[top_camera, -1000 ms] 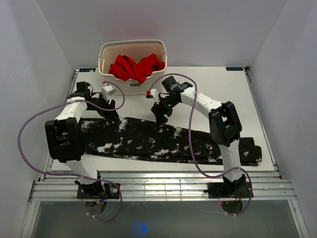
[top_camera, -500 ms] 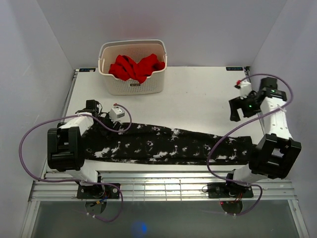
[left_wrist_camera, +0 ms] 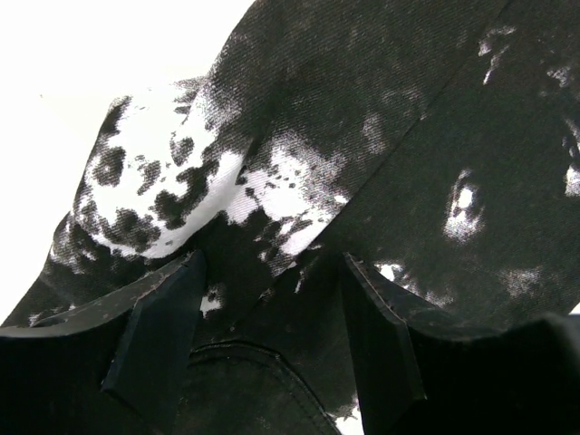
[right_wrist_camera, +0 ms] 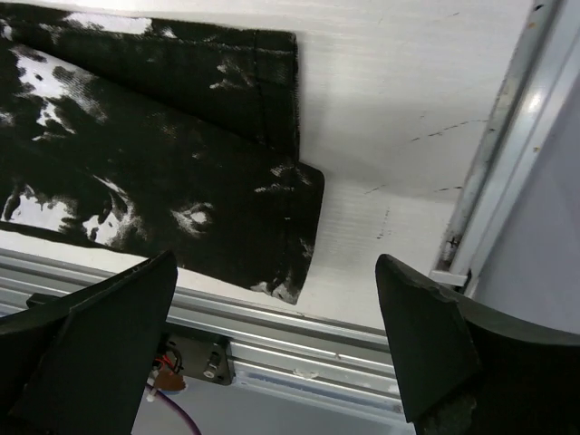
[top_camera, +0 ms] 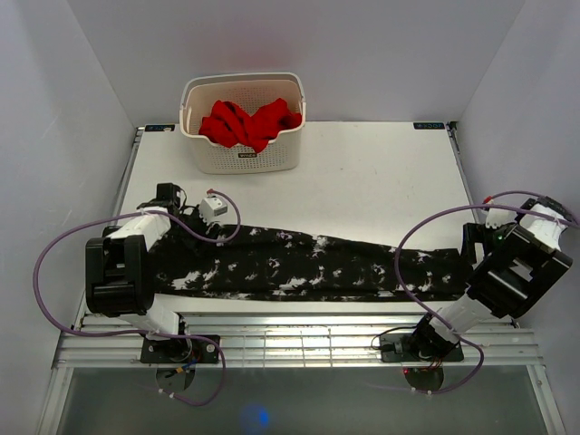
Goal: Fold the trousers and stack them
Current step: Fold the trousers
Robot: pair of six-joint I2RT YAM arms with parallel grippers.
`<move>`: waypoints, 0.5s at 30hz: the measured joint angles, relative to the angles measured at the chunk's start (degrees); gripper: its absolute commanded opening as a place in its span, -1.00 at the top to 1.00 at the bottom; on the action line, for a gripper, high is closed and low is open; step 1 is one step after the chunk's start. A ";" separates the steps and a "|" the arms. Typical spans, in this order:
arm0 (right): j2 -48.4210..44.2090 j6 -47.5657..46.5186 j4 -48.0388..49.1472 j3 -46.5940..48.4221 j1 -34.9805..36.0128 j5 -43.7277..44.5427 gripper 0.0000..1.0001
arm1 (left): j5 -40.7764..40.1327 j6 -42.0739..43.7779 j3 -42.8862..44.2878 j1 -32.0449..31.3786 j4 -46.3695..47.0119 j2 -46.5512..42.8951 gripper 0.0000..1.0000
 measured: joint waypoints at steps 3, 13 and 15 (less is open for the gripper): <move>1.66 -0.07 0.39 -1.42 -0.50 -0.33 -0.78 | -0.02 -0.22 0.42 0.00 -0.04 -0.04 -0.45; 2.47 0.04 1.33 -4.11 -0.52 -1.53 -0.44 | -0.31 -0.94 2.69 0.00 -0.90 -0.66 -0.45; 3.06 0.28 1.49 -4.17 -0.52 -1.51 -0.54 | -0.35 -1.07 3.19 0.02 -1.07 -0.72 -0.45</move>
